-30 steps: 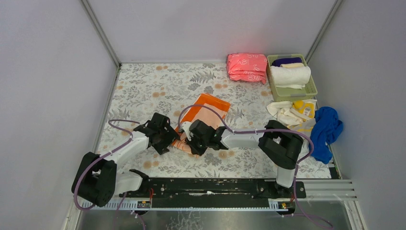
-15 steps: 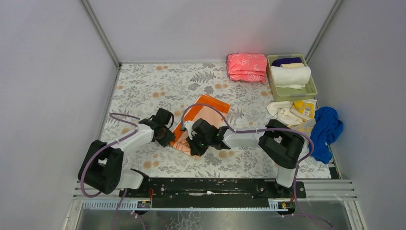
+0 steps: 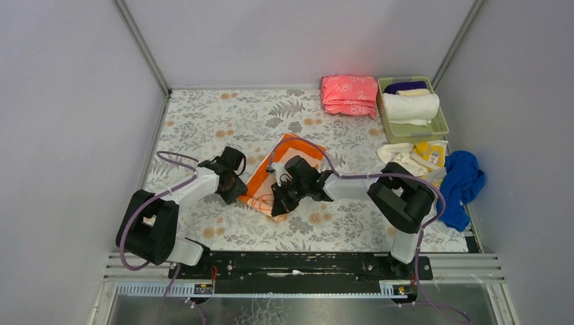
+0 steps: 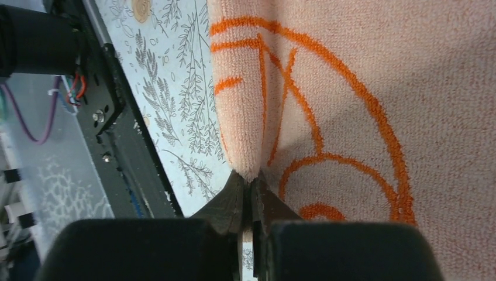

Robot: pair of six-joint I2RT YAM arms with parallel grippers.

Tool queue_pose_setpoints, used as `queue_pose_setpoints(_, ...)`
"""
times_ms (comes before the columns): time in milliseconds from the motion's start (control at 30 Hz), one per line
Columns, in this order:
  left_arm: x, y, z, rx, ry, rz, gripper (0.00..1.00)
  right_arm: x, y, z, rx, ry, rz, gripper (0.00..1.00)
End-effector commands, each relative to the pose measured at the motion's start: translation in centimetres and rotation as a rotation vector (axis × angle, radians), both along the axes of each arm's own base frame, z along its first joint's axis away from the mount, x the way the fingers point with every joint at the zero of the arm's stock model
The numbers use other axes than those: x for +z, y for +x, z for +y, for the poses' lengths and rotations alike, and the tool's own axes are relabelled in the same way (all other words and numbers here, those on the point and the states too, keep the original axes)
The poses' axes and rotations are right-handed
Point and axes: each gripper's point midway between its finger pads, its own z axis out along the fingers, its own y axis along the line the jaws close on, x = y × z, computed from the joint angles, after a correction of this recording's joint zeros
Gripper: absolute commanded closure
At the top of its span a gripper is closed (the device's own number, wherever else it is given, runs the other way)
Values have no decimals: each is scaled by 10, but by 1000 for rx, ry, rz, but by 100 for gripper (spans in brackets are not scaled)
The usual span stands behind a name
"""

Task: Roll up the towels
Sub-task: Roll the towel at the center of the board.

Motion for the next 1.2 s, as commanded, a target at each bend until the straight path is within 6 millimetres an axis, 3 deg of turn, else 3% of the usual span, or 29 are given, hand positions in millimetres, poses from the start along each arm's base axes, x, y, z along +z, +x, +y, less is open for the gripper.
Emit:
queue_pose_setpoints(0, 10, 6, 21, 17, 83, -33, 59, 4, -19, -3, 28, 31, 210, 100)
queue_pose_setpoints(133, 25, 5, 22, 37, 0, -82, 38, 0, -15, -3, -2, 61, 325, 100)
queue_pose_setpoints(333, 46, -10, 24, 47, -103, -141, 22, -6, -9, -5, -36, 92, 482, 100)
queue_pose_setpoints(567, 44, -42, 10, 30, -225, -137, 22, -18, 1, -13, -101, 59, 560, 100)
queue_pose_setpoints(800, 32, -61, -2, 15, -317, -110, 32, -28, 3, -15, -133, 31, 602, 100)
queue_pose_setpoints(900, 27, -59, -9, 2, -354, -110, 32, -29, 4, -15, -139, 25, 601, 100)
queue_pose_setpoints(1167, 33, -29, -23, -38, -395, -166, 32, -30, 7, -17, -145, 5, 579, 99)
